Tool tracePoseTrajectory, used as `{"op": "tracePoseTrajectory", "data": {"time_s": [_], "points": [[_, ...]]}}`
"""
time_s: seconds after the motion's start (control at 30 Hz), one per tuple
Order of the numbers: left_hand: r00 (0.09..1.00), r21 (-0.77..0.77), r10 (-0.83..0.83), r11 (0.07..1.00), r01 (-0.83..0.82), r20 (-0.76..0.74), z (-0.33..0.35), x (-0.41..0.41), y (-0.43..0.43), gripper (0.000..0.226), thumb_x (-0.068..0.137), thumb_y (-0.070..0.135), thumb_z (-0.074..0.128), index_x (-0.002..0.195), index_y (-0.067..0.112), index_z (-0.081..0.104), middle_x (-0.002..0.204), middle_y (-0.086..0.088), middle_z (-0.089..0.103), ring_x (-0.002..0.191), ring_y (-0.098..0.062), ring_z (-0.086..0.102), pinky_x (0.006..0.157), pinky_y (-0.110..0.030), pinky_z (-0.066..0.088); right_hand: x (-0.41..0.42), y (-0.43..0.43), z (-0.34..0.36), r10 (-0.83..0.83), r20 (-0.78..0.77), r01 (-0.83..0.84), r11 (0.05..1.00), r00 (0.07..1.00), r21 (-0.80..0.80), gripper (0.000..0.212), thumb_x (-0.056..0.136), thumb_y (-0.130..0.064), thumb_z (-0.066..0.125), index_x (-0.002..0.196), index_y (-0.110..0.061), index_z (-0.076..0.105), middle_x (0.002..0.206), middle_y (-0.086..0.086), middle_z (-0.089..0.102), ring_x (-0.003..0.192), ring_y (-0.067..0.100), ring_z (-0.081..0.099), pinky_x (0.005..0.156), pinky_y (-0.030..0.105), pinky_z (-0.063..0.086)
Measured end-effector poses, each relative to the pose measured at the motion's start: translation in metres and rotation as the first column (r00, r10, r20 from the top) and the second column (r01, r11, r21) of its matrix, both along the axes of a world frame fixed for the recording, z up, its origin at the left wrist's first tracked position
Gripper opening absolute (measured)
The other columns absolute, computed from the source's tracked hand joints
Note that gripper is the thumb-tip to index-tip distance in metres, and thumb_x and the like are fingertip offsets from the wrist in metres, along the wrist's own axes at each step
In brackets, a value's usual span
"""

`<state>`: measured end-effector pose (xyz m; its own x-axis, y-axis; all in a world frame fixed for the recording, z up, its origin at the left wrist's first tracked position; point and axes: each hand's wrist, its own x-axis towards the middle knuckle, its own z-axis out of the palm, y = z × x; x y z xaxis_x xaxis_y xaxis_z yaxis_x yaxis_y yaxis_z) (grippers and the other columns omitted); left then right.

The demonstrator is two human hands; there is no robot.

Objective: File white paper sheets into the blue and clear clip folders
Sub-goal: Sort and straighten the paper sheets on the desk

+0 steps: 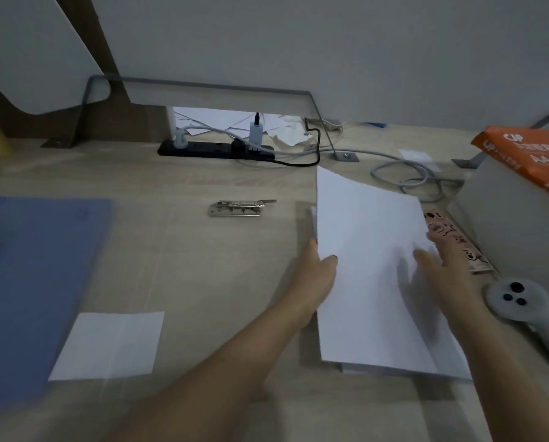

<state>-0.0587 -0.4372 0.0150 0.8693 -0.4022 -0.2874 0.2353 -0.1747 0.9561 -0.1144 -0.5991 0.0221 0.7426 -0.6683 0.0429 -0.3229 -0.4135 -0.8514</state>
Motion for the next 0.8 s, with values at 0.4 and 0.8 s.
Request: {"op": "tracePoseTrajectory", "data": {"time_s": [0.4, 0.8], "points": [[0.928, 0.04, 0.335, 0.938, -0.345, 0.164, 0.0, 0.008, 0.15, 0.026, 0.098, 0.022, 0.038, 0.122, 0.014, 0.046, 0.117, 0.006, 0.053, 0.105, -0.011, 0.049, 0.081, -0.021, 0.033, 0.027, 0.101, -0.002, 0.276, 0.084, -0.285, 0.866, 0.958, 0.412, 0.019, 0.094, -0.007, 0.042, 0.091, -0.011, 0.06, 0.083, 0.01, 0.064, 0.075, 0.026, 0.059, 0.069, 0.033, 0.045], [0.979, 0.545, 0.137, 0.814, -0.2, 0.154, -0.038, 0.041, 0.22, 0.035, 0.092, 0.026, 0.047, 0.06, 0.017, 0.036, 0.064, -0.005, 0.047, 0.061, -0.023, 0.046, 0.064, -0.028, 0.035, 0.048, 0.134, -0.044, 0.286, -0.147, -0.214, 0.901, 0.947, 0.377, 0.034, 0.085, -0.014, 0.056, 0.093, 0.018, 0.05, 0.08, 0.01, 0.051, 0.075, 0.022, 0.047, 0.071, 0.032, 0.034]]}}
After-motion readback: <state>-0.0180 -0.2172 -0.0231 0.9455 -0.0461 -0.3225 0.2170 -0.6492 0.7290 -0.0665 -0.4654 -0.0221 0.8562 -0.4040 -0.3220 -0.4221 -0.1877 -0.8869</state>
